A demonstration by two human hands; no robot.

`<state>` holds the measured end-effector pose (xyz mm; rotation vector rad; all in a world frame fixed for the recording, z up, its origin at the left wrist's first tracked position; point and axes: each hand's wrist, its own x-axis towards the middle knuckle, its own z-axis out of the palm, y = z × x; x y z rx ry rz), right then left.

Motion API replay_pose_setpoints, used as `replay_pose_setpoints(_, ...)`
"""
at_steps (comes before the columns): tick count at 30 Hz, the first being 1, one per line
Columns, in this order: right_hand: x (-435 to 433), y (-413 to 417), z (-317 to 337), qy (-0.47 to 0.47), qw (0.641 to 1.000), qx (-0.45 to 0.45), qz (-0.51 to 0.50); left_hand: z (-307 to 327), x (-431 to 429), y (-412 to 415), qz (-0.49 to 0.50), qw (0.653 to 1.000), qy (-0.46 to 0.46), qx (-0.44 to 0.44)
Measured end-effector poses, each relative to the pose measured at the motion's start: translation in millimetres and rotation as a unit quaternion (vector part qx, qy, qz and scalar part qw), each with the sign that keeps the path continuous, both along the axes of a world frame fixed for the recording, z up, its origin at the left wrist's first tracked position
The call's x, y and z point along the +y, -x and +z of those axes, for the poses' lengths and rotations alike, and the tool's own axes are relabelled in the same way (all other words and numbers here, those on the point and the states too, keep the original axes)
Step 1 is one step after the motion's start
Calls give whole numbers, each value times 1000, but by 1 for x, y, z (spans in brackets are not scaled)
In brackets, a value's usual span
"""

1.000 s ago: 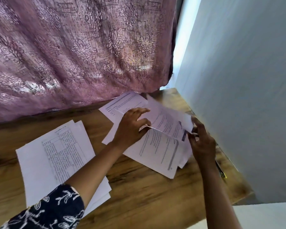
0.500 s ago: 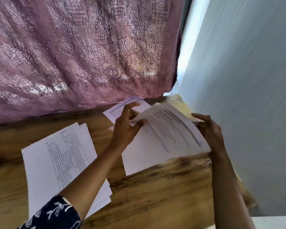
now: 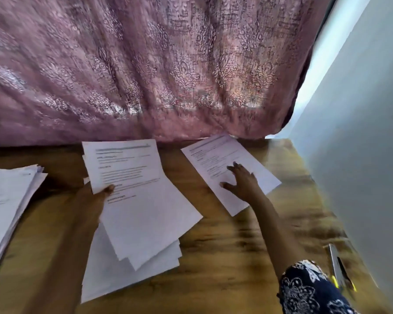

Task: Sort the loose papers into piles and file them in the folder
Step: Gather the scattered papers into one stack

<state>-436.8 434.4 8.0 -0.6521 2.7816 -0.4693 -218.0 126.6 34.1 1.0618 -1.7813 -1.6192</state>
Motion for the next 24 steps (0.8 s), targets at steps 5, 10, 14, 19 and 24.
replay_pose_setpoints(5,-19,-30,-27,-86,996,-29,3,-28,-20,-32,-11,991,117,-65)
replay_pose_setpoints(10,-23,-50,-27,-70,996,19,-50,-61,-38,-55,-71,936,295,-176)
replay_pose_setpoints(14,-44,-70,-7,-44,991,88,-92,-73,-33,-71,-122,889,312,-312)
replay_pose_setpoints(19,-86,-107,46,-13,991,108,-74,-76,-32,-78,-141,866,343,-335)
replay_pose_setpoints(24,-147,-178,53,25,998,44,32,-76,-33,-78,-159,853,358,-344)
